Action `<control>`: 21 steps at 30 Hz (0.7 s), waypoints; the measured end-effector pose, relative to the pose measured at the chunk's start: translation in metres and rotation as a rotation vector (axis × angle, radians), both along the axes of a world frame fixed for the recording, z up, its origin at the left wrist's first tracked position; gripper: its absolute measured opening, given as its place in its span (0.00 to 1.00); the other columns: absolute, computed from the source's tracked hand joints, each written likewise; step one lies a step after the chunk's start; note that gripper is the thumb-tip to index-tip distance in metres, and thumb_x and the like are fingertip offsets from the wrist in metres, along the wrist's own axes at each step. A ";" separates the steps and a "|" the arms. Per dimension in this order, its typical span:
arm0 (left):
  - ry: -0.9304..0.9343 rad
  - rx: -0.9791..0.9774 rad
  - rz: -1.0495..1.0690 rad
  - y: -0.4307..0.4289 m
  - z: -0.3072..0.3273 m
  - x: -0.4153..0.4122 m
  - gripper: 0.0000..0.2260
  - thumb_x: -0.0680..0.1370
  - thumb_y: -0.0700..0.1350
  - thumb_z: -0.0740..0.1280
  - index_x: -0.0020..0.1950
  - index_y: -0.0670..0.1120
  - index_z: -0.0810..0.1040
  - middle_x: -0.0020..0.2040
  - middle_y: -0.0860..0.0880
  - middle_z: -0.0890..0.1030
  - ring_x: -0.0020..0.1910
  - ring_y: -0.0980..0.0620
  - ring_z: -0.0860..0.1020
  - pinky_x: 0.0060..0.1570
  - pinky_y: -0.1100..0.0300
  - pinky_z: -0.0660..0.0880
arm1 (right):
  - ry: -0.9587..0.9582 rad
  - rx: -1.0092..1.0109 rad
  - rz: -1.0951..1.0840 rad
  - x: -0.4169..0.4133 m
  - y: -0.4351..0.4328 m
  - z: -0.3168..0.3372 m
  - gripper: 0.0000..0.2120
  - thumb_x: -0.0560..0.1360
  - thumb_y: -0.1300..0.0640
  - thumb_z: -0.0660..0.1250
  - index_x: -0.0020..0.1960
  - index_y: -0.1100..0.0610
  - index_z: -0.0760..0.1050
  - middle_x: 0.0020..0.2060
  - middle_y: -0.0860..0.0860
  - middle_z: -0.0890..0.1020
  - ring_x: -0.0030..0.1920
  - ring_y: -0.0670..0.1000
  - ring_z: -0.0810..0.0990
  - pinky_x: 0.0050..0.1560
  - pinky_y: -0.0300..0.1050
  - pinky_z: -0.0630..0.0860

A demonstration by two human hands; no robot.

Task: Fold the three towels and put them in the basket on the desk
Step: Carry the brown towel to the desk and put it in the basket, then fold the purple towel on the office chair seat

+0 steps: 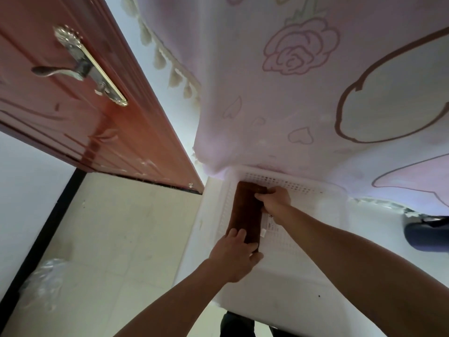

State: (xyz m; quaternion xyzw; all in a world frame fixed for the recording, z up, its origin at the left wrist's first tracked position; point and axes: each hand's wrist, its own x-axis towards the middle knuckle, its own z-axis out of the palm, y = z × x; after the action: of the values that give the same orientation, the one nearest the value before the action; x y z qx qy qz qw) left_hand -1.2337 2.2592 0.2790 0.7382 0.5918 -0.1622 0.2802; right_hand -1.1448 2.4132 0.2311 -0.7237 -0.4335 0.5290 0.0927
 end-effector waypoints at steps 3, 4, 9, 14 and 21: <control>0.018 -0.039 -0.069 0.002 -0.007 -0.004 0.19 0.82 0.54 0.46 0.71 0.55 0.63 0.67 0.40 0.66 0.61 0.38 0.65 0.56 0.47 0.69 | -0.012 -0.014 -0.010 0.000 0.000 -0.005 0.13 0.68 0.53 0.78 0.45 0.60 0.79 0.39 0.54 0.82 0.36 0.53 0.82 0.44 0.52 0.83; 0.023 -0.033 -0.092 0.003 -0.009 -0.004 0.19 0.82 0.53 0.46 0.71 0.54 0.63 0.68 0.39 0.66 0.61 0.38 0.65 0.56 0.47 0.68 | 0.003 -0.025 -0.007 0.001 0.000 -0.004 0.15 0.67 0.53 0.78 0.46 0.60 0.79 0.41 0.55 0.83 0.38 0.53 0.83 0.44 0.52 0.83; -0.044 -0.015 0.065 -0.008 0.004 0.001 0.21 0.81 0.57 0.49 0.67 0.51 0.71 0.64 0.42 0.69 0.61 0.41 0.68 0.59 0.48 0.68 | -0.014 0.001 0.036 0.030 -0.005 0.025 0.16 0.68 0.49 0.77 0.43 0.57 0.74 0.41 0.55 0.81 0.42 0.55 0.83 0.37 0.49 0.83; -0.111 0.241 0.213 -0.049 0.025 0.004 0.16 0.80 0.53 0.54 0.59 0.47 0.76 0.58 0.46 0.74 0.55 0.47 0.71 0.56 0.54 0.69 | -0.171 0.182 0.276 0.058 -0.012 0.063 0.10 0.72 0.50 0.72 0.43 0.57 0.79 0.38 0.56 0.84 0.40 0.57 0.84 0.44 0.55 0.83; 0.033 0.365 0.684 -0.129 0.059 -0.008 0.15 0.80 0.51 0.57 0.63 0.49 0.75 0.58 0.48 0.77 0.59 0.47 0.75 0.57 0.53 0.72 | -0.214 0.530 0.858 0.023 -0.057 0.110 0.05 0.75 0.52 0.66 0.45 0.53 0.77 0.41 0.49 0.80 0.43 0.52 0.79 0.40 0.42 0.72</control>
State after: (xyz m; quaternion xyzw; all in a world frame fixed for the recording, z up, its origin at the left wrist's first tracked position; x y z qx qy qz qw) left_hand -1.2413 2.1304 0.3382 0.5333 0.8273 0.0364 0.1726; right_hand -1.1214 2.3561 0.3408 -0.4825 -0.8175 0.3145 0.0029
